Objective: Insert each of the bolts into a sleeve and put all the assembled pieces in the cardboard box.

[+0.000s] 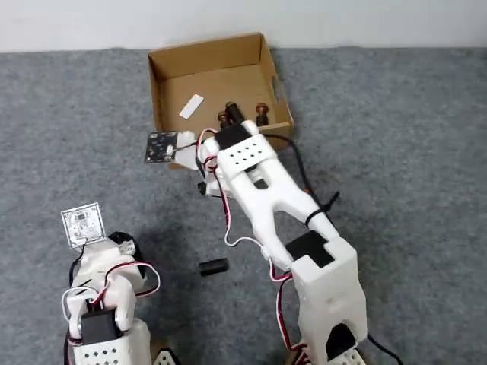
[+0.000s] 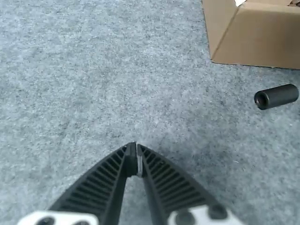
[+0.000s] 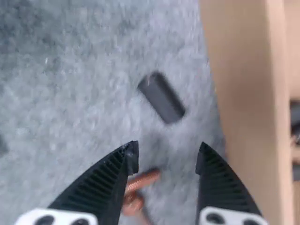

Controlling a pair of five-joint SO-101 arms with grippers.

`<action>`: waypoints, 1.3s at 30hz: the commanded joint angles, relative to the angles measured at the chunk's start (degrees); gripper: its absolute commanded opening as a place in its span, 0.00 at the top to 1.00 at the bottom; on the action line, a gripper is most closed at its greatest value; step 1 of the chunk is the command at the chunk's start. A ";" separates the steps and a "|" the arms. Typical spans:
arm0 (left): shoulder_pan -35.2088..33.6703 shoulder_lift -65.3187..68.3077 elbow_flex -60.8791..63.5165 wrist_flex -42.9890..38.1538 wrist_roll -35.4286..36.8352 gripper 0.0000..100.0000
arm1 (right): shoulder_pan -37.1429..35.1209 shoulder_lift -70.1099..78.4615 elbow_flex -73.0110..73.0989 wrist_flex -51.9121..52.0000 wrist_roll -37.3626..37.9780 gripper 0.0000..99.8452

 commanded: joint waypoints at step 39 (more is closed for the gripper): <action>-0.35 -0.18 -0.31 -1.49 0.44 1.00 | -2.86 15.52 -28.40 15.96 -7.21 0.99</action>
